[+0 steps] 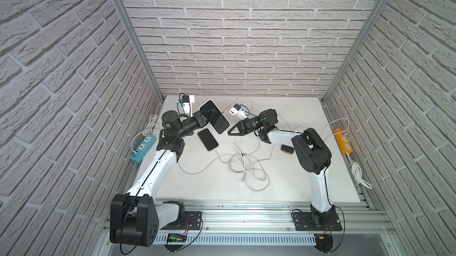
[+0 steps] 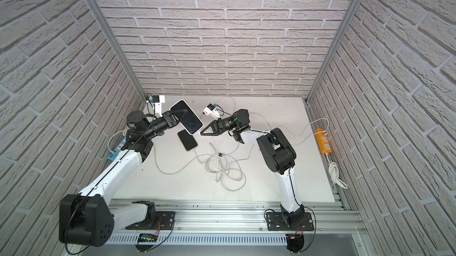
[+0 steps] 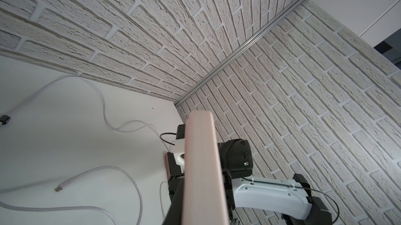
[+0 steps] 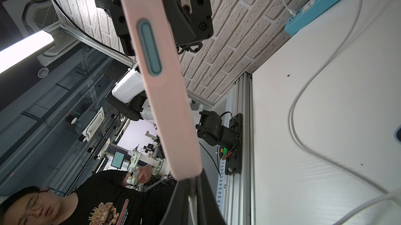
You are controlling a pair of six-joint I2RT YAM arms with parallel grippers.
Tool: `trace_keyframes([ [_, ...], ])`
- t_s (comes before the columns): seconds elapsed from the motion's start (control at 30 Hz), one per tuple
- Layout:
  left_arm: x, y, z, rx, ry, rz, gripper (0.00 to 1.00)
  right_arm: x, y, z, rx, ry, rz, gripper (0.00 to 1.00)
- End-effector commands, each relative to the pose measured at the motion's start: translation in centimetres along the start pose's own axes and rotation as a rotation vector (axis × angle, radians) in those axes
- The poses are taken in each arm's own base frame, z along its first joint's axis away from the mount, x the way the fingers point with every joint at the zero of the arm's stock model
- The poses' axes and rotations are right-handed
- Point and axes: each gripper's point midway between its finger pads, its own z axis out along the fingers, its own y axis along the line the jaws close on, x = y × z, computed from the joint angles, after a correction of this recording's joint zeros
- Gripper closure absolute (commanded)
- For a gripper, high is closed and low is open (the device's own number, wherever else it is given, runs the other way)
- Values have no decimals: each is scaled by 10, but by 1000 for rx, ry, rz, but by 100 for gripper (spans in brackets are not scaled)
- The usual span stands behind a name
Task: Plug the charging cable into the phone
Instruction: Insert the charging cable into the phone.
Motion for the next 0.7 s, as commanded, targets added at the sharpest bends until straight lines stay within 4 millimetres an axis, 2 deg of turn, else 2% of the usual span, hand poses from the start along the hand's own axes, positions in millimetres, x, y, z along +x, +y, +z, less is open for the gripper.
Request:
trace_keyframes([
  [0.0, 94, -24, -6, 157, 430, -246, 100, -95, 41, -22, -53, -442, -120, 97],
  [0.17, 101, -19, -8, 150, 472, -276, 100, -95, 40, -22, -53, -436, -116, 97],
  [0.27, 99, -18, -11, 140, 465, -280, 100, -94, 40, -22, -52, -435, -115, 97],
  [0.5, 46, -2, -22, 86, 324, -317, 100, -84, 37, -23, -39, -433, -101, 97],
  [0.67, 34, -6, -21, 103, 317, -299, 100, -74, 36, -24, -25, -442, -88, 97],
])
